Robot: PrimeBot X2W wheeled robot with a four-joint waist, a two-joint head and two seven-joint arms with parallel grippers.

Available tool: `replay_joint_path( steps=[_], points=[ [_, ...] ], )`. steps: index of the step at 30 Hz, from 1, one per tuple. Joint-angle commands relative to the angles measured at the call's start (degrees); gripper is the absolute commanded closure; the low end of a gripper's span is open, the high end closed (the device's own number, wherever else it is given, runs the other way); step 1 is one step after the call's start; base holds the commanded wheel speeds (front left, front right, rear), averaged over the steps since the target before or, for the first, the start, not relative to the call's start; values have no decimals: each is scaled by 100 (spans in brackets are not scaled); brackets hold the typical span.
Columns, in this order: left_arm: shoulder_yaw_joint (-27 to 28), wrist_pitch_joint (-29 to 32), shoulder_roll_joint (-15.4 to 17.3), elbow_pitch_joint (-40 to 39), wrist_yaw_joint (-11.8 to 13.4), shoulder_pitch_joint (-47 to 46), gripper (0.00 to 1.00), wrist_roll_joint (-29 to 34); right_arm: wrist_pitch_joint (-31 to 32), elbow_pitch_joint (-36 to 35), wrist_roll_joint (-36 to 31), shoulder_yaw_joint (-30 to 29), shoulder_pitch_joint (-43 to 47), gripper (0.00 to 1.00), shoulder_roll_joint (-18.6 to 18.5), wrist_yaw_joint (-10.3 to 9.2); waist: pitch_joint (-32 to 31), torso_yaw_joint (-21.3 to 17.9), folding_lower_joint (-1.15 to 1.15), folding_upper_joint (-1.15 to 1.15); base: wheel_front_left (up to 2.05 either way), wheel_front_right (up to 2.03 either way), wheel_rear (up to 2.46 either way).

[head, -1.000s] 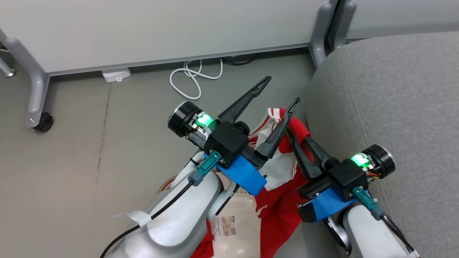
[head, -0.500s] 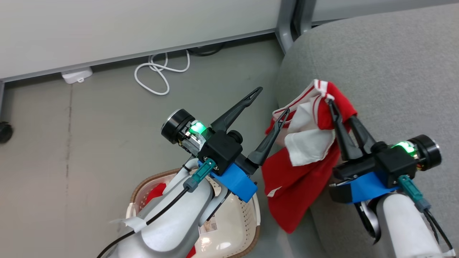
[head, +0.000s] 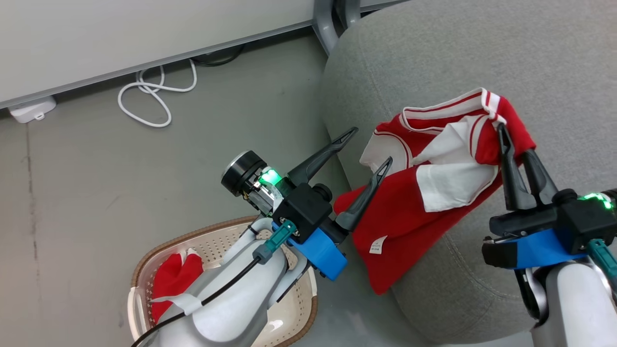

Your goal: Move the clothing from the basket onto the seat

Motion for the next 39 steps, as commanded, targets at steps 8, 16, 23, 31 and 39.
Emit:
replay_joint_path(
  steps=[8,16,23,31,39],
  points=[
    [-44,-16,10,44,-60,-79,0,45,-20,-148,6,-264,91,100,-62,1,18,-152,0,0,0,0,0],
    [10,-16,52,17,-72,-93,0,65,-20,-386,-17,-419,-595,100,-304,1,90,-84,0,0,0,0,0],
    [-5,-16,51,10,-83,-178,0,114,-20,-492,33,-751,-1735,100,-831,1,366,104,0,0,0,0,0],
    [-8,-16,53,-27,-89,-381,0,197,-20,-223,178,-1167,-3091,100,-1793,1,879,314,0,0,0,0,0],
    [14,-16,83,-24,-92,-529,0,268,-17,248,312,-1343,-4244,100,-2478,1,1298,321,0,0,0,0,0]
  ],
)
